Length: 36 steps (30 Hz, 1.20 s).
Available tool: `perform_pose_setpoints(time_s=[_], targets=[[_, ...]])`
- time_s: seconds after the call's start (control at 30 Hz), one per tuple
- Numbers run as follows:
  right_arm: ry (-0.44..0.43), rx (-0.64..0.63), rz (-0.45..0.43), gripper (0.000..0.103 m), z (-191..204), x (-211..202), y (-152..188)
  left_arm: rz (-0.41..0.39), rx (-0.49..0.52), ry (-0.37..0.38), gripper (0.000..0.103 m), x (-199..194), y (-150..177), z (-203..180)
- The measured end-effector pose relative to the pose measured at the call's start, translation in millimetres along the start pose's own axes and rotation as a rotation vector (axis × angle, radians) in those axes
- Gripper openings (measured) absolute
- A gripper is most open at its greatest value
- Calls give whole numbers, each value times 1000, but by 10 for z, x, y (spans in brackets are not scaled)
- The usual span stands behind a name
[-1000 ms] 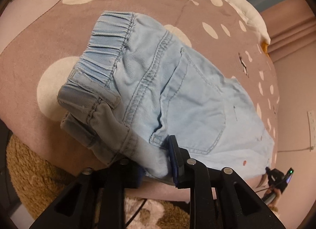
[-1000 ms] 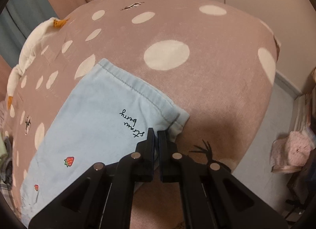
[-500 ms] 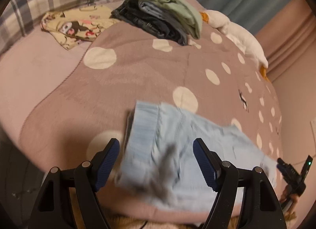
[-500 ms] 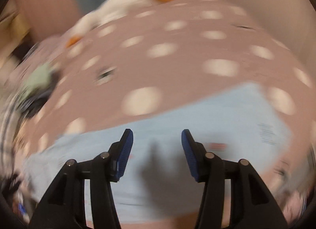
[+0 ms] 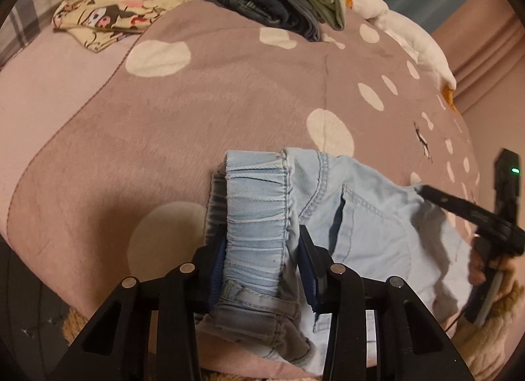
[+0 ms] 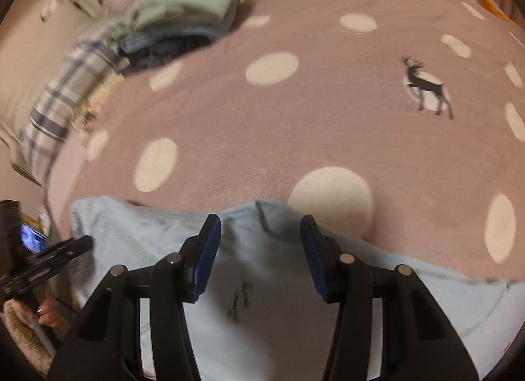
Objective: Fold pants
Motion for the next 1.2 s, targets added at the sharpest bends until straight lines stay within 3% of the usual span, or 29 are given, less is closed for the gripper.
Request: perform_pose_setpoints(time_s=[0.07, 0.13, 0.17, 0.27, 0.37, 0.47, 0.7, 0.8, 0.93, 0.97, 1.07, 1.13, 1.2], targets=[[-1, 2, 35, 47, -35, 125, 36, -4, 3, -2, 42, 3, 6, -6], [-31, -11, 8, 14, 9, 96, 23, -4, 8, -9, 42, 9, 4, -5], [-47, 11, -10, 7, 19, 35, -8, -6, 11, -15, 42, 11, 3, -6], [17, -31, -120, 6, 131, -215, -120, -10, 12, -24, 42, 14, -1, -9], [80, -65, -106, 6, 175, -123, -152, -11, 11, -30, 42, 28, -4, -3], [106, -50, -27, 6, 68, 210, -112, -7, 21, -40, 43, 52, -19, -23], [105, -24, -72, 7, 8, 237, -142, 2, 10, -60, 44, -84, -16, -73], [92, -5, -79, 6, 3, 242, -148, -50, 9, -83, 44, -315, -46, -129], [89, 4, -82, 5, 3, 233, -136, -131, 32, 8, 46, -563, -215, -373], [91, 6, -84, 5, 3, 232, -138, -129, 43, 41, 46, -535, -270, -461], [89, 19, -90, 5, -3, 228, -130, -97, 67, 43, 46, -342, -369, -668], [85, 28, -95, 5, -12, 226, -128, -107, 102, 99, 46, -190, -434, -823], [82, 30, -98, 5, -16, 224, -128, -35, 84, 108, 41, 97, -440, -879]])
Point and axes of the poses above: each gripper's, at about its wrist camera, not at the fingertips, and x roughly the way its jaws point, z to its left, y to its underside, the point moved 6 cm from there along x, roughly the way its jaws point, and after that the axes turned 1 degree about -z, right-handed, at the moved point
